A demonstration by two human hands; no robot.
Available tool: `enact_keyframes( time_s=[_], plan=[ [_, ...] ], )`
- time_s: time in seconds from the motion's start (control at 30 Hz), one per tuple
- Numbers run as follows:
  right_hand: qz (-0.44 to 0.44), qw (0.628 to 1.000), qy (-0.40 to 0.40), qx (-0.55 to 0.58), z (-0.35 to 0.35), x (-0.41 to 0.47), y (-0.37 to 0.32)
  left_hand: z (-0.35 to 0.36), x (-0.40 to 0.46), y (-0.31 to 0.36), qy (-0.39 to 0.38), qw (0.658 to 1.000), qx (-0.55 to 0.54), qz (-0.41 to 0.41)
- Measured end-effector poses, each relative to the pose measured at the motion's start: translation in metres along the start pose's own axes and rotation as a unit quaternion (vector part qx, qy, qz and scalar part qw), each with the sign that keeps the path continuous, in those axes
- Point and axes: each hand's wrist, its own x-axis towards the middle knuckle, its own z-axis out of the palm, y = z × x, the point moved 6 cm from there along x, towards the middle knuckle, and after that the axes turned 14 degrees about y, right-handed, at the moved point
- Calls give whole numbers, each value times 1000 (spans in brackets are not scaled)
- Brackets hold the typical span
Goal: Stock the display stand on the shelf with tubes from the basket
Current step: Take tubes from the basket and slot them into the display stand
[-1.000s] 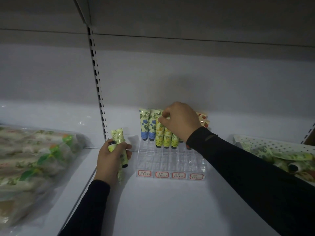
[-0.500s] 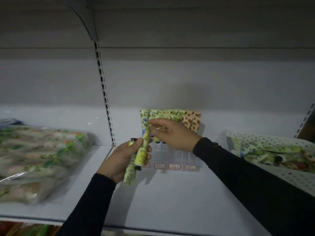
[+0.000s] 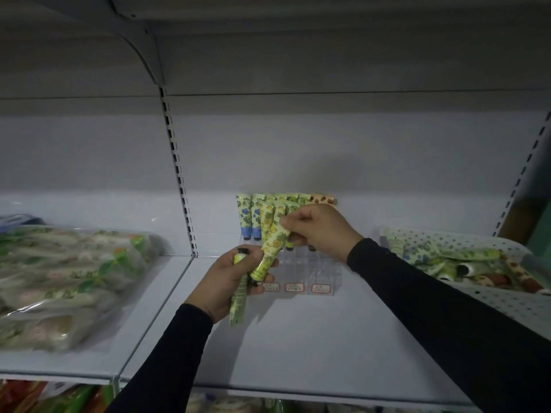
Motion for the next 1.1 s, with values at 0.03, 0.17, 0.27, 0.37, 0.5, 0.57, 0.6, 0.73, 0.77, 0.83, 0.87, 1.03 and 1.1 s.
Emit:
enact_keyframes(
  time_s=[0.03,0.17,0.27,0.37,0.5,0.57,0.6,0.73,0.77,0.83,0.87,1.03,1.1],
  plan=[
    [21,999,-8,28,0,0,3,0,1,-1,2,1000,-8,1],
    [30,999,-1,30,-1,1,2,-2,7,-2,15,1000,1,15],
    [-32,997,72,-18,-11,6,-9,-26,22,3,110,991,50,60],
    [-138,969,160,-130,-17,16,-20,-68,41,0,243,965,46,83],
    [-195,942,181,-206,-10,25,-20,-96,63,-21,311,950,11,30],
    [-195,940,180,-212,-5,27,-16,-99,68,-32,314,948,-51,5],
    [-199,939,179,-218,-3,28,-14,-100,70,-36,312,947,-78,-1],
    [-211,932,180,-236,5,29,-11,-101,71,-34,302,950,-65,38],
    [-211,931,179,-236,5,30,-12,-101,71,-33,299,951,-55,52],
    [-212,931,180,-237,6,30,-12,-100,70,-31,294,952,-35,75],
    [-216,930,181,-237,7,29,-13,-99,69,-31,290,953,-27,80],
    [-223,928,165,-250,16,29,-9,-99,67,-31,290,953,-24,87],
    [-231,922,165,-263,18,30,-5,-100,67,-31,291,952,-24,89]
  ],
)
